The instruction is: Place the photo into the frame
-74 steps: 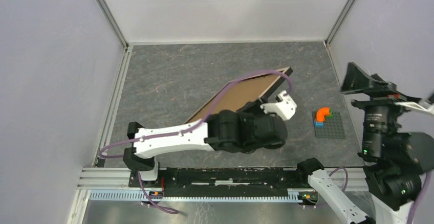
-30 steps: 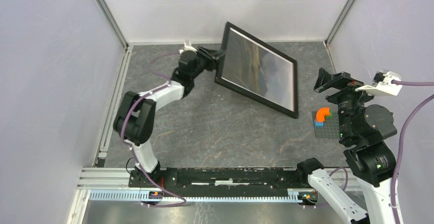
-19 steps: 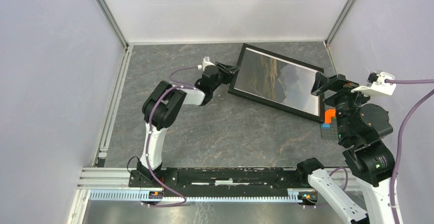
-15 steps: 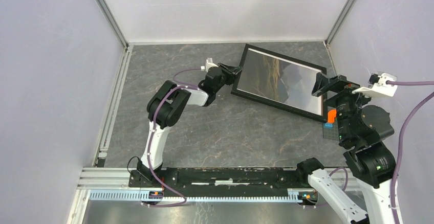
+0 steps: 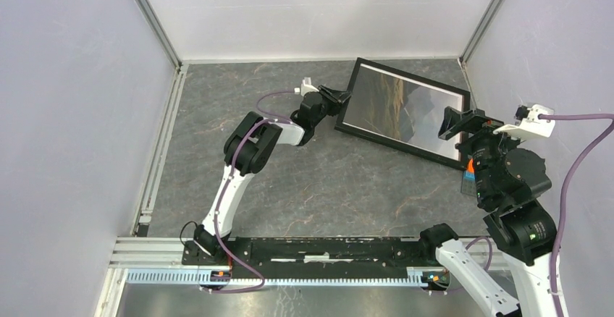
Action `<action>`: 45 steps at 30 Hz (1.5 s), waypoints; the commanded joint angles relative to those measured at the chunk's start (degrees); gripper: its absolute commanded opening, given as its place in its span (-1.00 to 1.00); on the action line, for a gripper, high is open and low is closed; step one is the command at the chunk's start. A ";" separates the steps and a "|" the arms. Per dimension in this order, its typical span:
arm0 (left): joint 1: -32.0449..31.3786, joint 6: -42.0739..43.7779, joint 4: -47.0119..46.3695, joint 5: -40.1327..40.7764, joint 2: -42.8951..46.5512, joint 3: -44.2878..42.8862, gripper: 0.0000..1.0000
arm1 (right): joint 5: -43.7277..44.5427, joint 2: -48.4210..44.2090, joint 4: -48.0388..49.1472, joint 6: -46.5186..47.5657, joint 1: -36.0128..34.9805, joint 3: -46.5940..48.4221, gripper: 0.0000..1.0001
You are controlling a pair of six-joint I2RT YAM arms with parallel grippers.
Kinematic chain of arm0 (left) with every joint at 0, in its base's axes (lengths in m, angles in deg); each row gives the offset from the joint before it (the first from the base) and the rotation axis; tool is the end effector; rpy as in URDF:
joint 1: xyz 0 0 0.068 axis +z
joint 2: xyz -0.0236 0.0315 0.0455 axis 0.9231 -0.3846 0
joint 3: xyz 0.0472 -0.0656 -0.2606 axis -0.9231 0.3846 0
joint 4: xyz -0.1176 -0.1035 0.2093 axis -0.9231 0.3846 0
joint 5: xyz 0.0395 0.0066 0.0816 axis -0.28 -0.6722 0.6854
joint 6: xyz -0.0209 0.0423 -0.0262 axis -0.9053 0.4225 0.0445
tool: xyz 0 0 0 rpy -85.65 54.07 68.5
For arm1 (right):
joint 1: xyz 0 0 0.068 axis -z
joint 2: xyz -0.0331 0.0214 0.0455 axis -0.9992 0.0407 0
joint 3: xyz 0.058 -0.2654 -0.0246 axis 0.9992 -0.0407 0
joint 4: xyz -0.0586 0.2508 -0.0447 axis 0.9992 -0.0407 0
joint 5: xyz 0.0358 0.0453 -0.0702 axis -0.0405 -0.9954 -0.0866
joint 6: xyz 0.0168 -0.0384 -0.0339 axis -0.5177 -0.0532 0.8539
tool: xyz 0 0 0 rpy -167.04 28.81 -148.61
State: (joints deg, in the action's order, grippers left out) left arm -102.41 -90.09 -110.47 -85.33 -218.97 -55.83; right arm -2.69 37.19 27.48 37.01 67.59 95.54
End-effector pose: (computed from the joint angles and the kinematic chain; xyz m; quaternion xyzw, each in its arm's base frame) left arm 0.4273 -0.2987 0.1185 -0.2859 0.6855 -0.5583 0.3696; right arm 0.0710 0.0080 0.4421 0.1810 0.6791 0.0828 0.7066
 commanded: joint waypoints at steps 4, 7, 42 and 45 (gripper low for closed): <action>2.88 13.39 12.68 -2.93 3.99 -1.43 0.21 | -0.32 -0.68 -0.18 -0.40 0.06 -0.66 0.96; 3.71 20.32 27.85 -4.21 6.87 -5.06 0.44 | -1.53 -0.32 0.42 -0.31 0.08 -0.96 0.96; 6.37 53.77 86.98 -15.60 93.26 -7.01 1.00 | -19.25 1.41 -0.78 14.32 0.02 10.78 0.96; 6.33 54.63 87.56 -13.60 95.28 -7.37 1.00 | -20.60 2.56 -2.00 14.57 0.08 12.45 0.96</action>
State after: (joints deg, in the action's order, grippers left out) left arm -96.11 -38.84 -24.50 -101.41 -125.75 -61.06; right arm -21.51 39.24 25.67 50.25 67.59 104.52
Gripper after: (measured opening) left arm 0.994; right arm 0.982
